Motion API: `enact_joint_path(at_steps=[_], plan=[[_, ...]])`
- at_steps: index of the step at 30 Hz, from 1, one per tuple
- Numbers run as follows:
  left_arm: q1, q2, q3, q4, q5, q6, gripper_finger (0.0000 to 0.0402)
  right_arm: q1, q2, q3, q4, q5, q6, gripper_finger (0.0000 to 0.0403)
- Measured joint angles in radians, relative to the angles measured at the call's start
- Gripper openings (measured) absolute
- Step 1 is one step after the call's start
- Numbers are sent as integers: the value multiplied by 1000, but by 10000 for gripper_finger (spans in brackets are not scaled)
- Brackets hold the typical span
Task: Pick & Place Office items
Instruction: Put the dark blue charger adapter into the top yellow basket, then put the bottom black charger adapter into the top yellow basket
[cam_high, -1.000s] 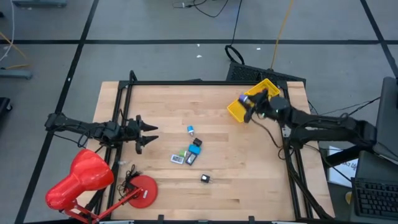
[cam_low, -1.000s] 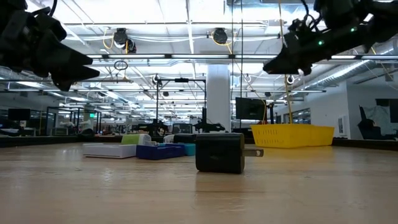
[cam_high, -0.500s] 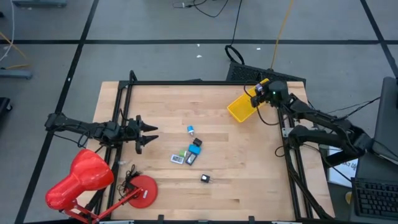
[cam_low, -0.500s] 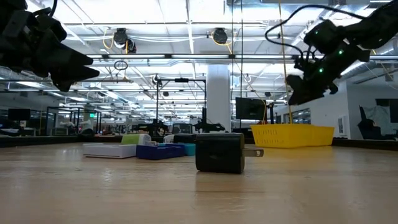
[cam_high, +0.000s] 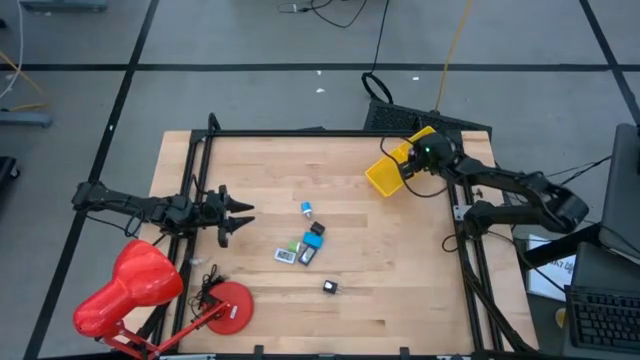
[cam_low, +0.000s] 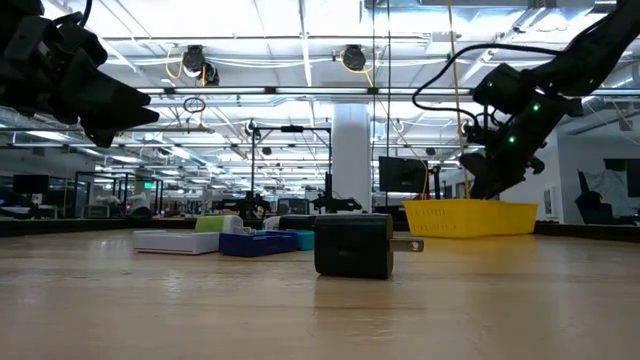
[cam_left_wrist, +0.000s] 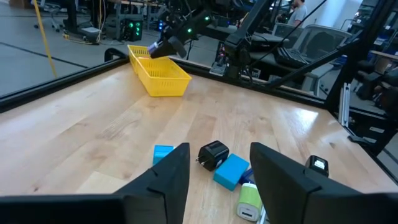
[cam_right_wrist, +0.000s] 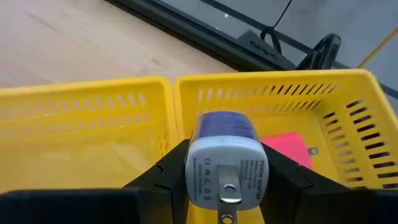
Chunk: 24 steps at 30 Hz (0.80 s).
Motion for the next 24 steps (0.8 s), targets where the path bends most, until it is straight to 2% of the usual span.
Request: enact_joint_path(at_steps=[6,11,18,24], plan=[[0,0,0,0,0,0,155,-10,12,0,3,60,-15,128],[0,0,0,1,0,0,153,-23,12,0,2,52,-26,135],[0,0,0,1,-1,-2,169,-23,12,0,2,52,-31,167],[0,0,0,1,-1,-2,187,-23,12,0,2,51,-32,179]])
